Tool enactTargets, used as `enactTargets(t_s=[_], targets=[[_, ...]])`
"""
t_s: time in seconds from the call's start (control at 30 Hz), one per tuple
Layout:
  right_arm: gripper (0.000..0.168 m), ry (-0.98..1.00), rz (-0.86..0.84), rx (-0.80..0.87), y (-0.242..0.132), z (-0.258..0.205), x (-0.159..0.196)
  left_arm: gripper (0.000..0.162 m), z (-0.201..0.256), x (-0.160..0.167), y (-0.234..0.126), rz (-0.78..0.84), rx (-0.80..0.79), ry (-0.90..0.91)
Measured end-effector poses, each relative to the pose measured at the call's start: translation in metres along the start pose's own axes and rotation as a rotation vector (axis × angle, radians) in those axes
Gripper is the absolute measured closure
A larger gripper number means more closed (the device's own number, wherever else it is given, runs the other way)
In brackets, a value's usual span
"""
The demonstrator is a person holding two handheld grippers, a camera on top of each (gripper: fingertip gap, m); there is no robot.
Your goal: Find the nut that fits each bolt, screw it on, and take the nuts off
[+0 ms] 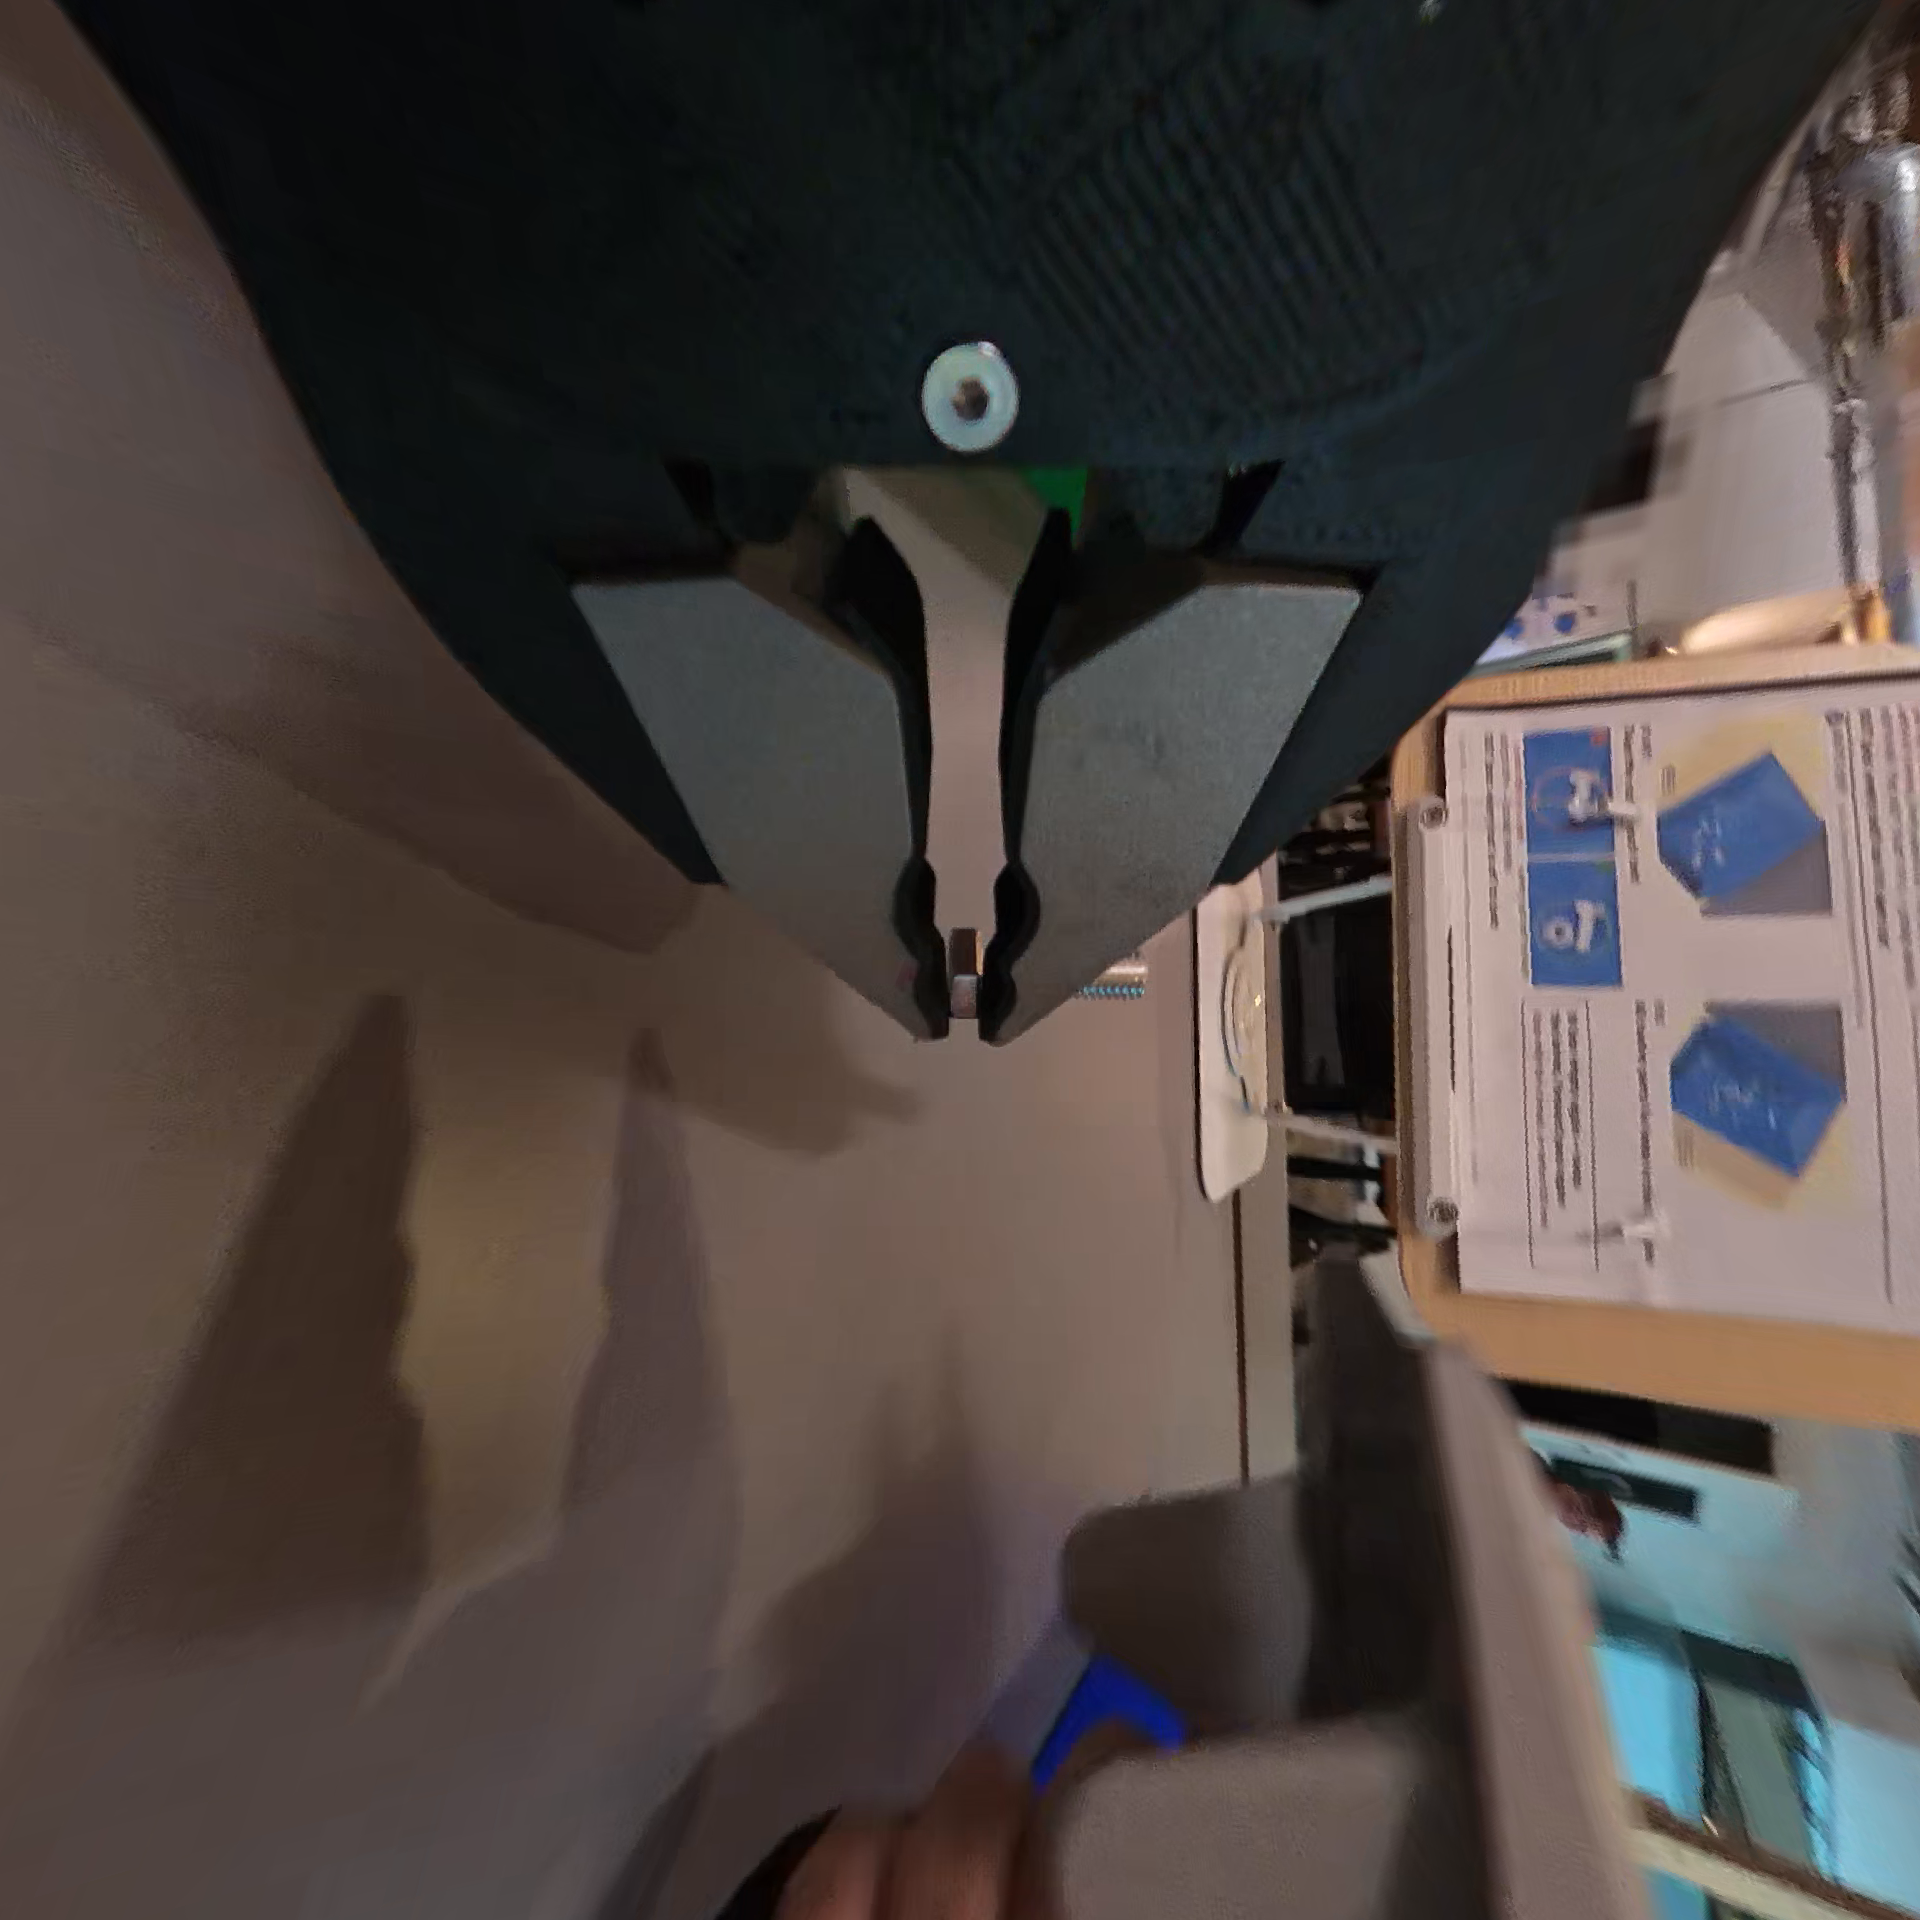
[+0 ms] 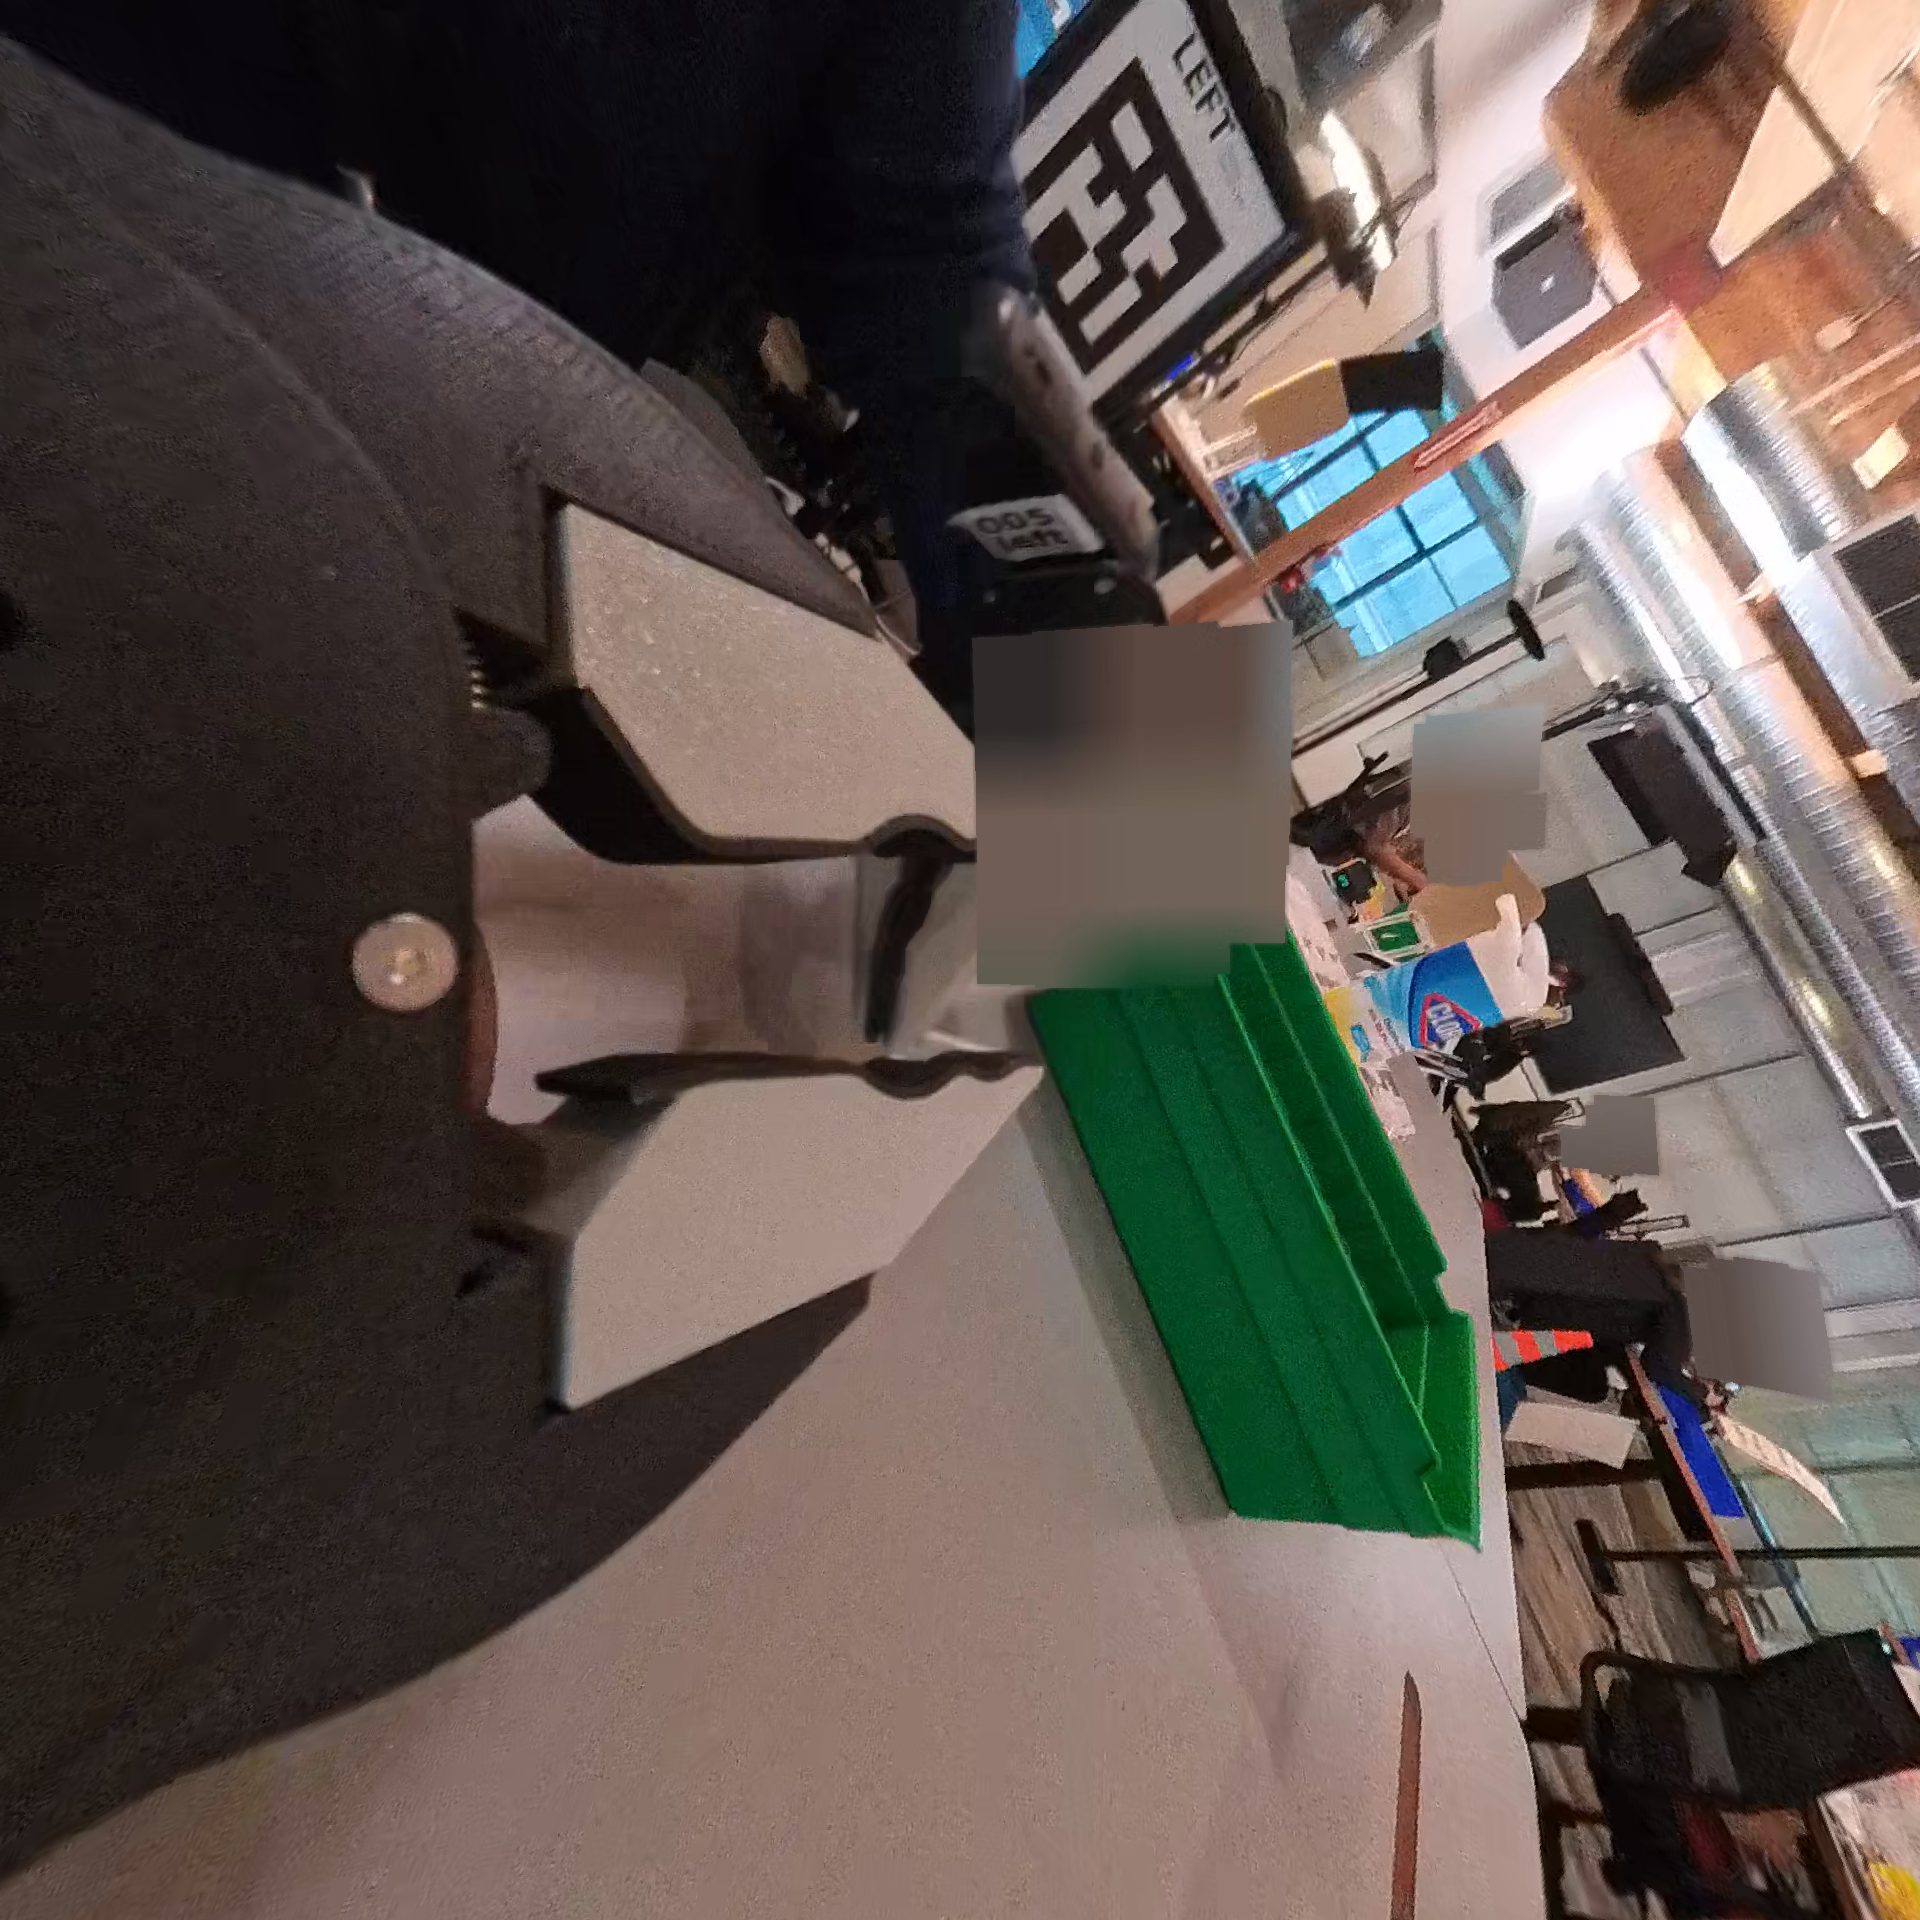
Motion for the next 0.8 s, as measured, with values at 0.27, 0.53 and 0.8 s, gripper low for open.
enactTargets(t_s=[0.27,0.53,0.8], targets=[[0.130,0.064,-0.173,0.061,0.014,0.015,0.035,0.158,0.003,-0.024,0.006,0.106,-0.142,0.099],[0.161,-0.009,-0.222,0.101,0.023,0.020,0.048,0.158,0.015,-0.030,0.004,0.127,-0.126,0.106],[0.162,-0.159,-0.389,0.396,0.000,0.056,0.059,0.162,0.027,-0.020,0.008,0.083,-0.002,-0.118]])
Point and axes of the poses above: each gripper's, where its closed fingertips meet, y out along the fingers, x out of its underside, z = x × y across the jaws, the point moved 2 cm from there along -y, back along the fingers, and after that the axes turned 13 degrees about -x, right-handed, at the moved point
